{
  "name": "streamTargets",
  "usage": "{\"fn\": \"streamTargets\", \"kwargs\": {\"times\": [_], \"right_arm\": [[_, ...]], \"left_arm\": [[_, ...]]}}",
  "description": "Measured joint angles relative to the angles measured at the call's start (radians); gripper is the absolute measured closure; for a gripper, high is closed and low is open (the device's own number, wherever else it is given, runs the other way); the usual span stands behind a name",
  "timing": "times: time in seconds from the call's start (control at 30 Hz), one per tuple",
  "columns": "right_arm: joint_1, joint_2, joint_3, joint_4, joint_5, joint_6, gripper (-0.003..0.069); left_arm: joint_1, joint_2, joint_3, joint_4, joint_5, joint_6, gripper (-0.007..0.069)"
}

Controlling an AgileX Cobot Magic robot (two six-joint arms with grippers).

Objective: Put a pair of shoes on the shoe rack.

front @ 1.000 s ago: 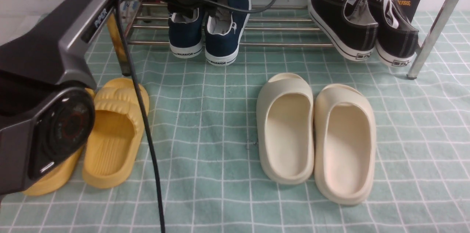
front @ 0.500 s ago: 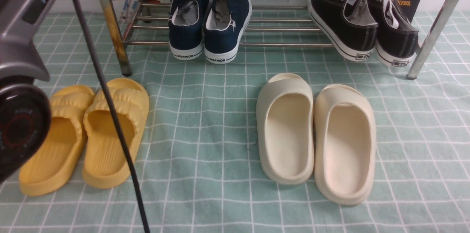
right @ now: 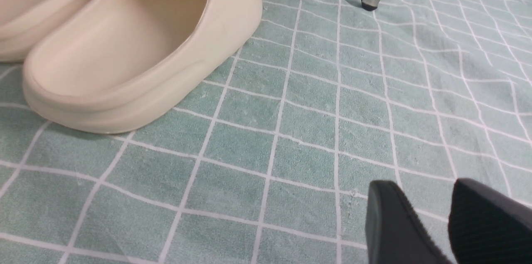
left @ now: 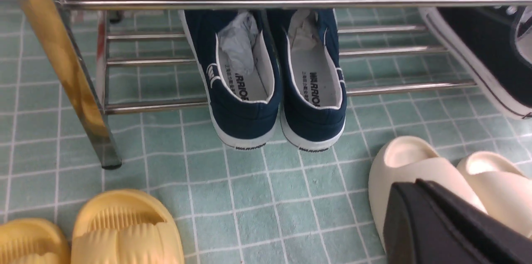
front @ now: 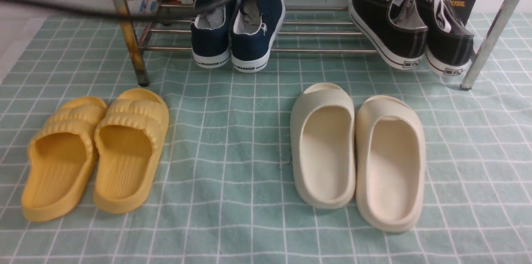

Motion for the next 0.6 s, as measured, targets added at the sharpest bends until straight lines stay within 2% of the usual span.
{"fn": "streamTargets", "kwargs": {"times": [0.03, 0.07, 0.13, 0.17, 0.23, 0.43, 0.6], "right_arm": [[0.000, 0.000, 0.000, 0.000, 0.000, 0.000, 0.0412], [0.000, 0.000, 0.000, 0.000, 0.000, 0.000, 0.0412], [0.000, 0.000, 0.000, 0.000, 0.000, 0.000, 0.0412], [0.000, 0.000, 0.000, 0.000, 0.000, 0.000, 0.0412], [0.000, 0.000, 0.000, 0.000, 0.000, 0.000, 0.0412], [0.000, 0.000, 0.000, 0.000, 0.000, 0.000, 0.0412], [0.000, 0.000, 0.000, 0.000, 0.000, 0.000, 0.0412]], "left_arm": [[0.000, -0.082, 0.130, 0.010, -0.085, 0.000, 0.0638], [0.000, -0.082, 0.147, 0.012, -0.098, 0.000, 0.0638], [0.000, -0.210, 0.330, 0.024, -0.236, 0.000, 0.0638], [0.000, -0.230, 0.360, 0.026, -0.255, 0.000, 0.0638], [0.000, -0.361, 0.548, 0.029, -0.342, 0.000, 0.0638], [0.000, -0.646, 0.770, 0.029, -0.471, -0.023, 0.0638], [0.000, -0.875, 0.846, 0.029, -0.545, -0.023, 0.0638]]}}
